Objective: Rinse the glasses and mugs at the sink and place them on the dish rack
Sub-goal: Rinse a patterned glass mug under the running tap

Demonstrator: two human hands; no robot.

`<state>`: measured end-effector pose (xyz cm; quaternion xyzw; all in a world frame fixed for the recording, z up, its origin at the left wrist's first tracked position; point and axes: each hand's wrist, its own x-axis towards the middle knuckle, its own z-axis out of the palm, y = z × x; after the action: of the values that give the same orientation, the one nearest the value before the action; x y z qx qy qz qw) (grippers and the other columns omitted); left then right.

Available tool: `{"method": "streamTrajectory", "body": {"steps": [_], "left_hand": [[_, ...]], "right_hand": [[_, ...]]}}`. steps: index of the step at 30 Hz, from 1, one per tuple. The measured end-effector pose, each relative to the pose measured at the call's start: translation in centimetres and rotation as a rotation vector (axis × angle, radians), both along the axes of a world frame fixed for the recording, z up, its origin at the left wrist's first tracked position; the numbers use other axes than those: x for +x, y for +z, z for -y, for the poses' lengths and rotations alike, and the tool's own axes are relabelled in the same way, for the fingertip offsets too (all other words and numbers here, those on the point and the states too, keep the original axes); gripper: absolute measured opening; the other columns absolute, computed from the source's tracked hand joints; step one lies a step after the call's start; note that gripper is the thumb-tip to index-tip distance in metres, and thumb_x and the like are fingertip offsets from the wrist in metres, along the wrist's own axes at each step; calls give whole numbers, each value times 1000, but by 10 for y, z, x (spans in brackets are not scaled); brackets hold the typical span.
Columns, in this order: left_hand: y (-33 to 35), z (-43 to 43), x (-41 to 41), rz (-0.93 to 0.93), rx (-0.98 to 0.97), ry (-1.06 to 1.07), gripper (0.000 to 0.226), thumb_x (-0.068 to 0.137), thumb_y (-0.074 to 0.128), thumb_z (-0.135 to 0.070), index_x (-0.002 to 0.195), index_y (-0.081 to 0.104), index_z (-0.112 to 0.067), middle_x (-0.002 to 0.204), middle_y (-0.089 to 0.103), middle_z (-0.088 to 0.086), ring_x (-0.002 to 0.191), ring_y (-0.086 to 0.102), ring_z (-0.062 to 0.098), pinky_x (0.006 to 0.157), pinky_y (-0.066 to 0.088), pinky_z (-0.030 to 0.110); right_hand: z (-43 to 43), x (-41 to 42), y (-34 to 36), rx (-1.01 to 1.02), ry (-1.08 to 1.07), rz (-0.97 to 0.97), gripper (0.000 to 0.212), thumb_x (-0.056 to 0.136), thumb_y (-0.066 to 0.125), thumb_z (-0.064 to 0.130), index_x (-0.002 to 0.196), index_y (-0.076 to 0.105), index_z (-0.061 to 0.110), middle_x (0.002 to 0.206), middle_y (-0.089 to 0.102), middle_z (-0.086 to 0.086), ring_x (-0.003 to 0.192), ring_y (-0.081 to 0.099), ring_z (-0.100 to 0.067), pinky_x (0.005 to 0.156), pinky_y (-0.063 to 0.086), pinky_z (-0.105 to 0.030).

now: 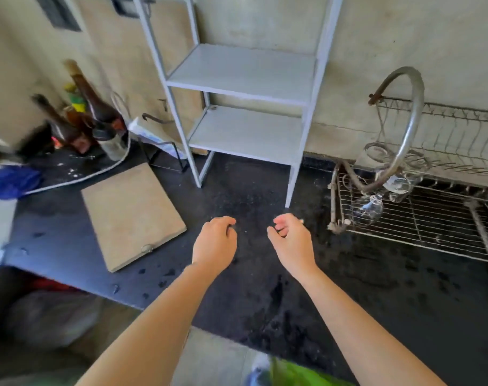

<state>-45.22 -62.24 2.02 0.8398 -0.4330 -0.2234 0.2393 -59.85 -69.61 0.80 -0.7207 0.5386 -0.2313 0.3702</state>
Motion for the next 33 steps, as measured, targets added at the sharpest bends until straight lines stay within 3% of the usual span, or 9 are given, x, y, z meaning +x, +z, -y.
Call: {"method": "streamTrajectory", "body": {"steps": [10,15,18,23,27,33], "left_hand": [[-6,-244,156,67,58,351,37,93,42,-14,125,62,-18,128,60,5,118,54,25,88,48,34],[-3,-361,217,81,77,527,34,92,44,-19,120,64,-21,122,63,5,113,56,25,90,50,37],[-1,-416,249,82,90,612,36,93,42,-20,123,62,-20,124,62,4,111,57,24,88,49,34],[5,-481,303,101,124,756,36,92,43,-19,123,61,-18,124,60,8,117,53,28,94,45,37],[7,-518,353,114,138,826,35,92,44,-20,122,62,-16,125,60,10,117,53,29,93,44,36],[-1,-530,424,49,142,850,38,95,42,-23,130,55,-17,134,56,6,119,54,24,96,43,35]], "right_hand": [[-192,185,-7,55,550,-140,33,94,56,32,123,51,16,109,52,4,99,54,-14,80,47,-29],[-286,273,-9,25,742,-197,34,92,58,30,119,51,11,106,50,3,97,52,-17,79,42,-31],[-331,320,-7,-34,826,-221,35,90,60,33,118,53,14,115,56,1,103,55,-18,81,43,-30],[-382,395,6,-119,991,-239,33,90,58,34,119,53,18,119,56,2,108,55,-17,86,45,-31],[-407,458,17,-175,1077,-231,28,90,55,31,114,53,16,115,56,0,102,55,-19,79,43,-30],[-423,554,16,-166,1042,-223,30,92,52,33,116,52,16,116,57,-1,101,55,-20,84,46,-33]]}}
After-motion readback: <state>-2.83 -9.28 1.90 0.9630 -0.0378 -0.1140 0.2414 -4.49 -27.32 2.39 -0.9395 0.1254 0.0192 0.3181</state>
